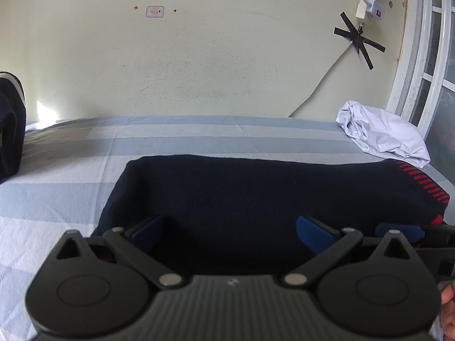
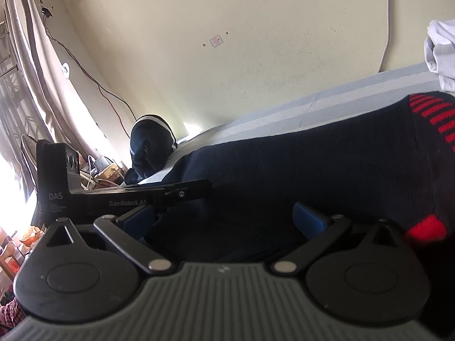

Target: Fold small clothes

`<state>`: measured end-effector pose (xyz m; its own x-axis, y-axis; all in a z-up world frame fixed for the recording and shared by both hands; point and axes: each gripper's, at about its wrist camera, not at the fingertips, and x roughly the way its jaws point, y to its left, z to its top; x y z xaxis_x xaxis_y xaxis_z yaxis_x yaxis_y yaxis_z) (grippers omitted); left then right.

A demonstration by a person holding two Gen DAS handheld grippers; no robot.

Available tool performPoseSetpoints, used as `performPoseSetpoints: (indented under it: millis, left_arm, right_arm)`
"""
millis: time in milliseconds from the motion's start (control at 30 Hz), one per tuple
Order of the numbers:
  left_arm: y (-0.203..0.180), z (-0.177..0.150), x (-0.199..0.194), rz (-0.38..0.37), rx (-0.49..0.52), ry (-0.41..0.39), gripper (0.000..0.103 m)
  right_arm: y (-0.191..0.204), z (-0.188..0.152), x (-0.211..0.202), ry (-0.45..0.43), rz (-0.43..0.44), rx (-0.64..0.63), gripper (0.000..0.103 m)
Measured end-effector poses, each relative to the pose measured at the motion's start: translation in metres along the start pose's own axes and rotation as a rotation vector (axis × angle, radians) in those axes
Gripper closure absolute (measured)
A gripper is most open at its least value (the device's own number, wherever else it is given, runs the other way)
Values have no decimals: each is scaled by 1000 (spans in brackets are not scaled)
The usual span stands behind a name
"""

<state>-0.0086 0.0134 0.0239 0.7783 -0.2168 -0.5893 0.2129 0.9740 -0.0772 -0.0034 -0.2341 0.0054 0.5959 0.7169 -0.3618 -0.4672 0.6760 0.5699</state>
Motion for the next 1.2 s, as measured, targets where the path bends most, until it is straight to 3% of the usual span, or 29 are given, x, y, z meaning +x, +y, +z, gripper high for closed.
performPoseSetpoints:
  millis: [433, 800, 967, 1200]
  left_arm:
    - [1, -1, -1, -8, -4, -5, 0]
    - [3, -2, -14, -72, -10, -82, 0]
    - [-1, -3, -16, -101, 13, -78, 0]
    - [11, 0, -6, -92, -65, -25, 0]
  right_arm:
    - [-2, -1, -2, -6, 11, 4, 0]
    - [1, 1, -1, 6, 3, -9, 0]
    - [4, 1, 2, 12, -9, -18, 0]
    - [4, 2, 2, 16, -6, -18, 0]
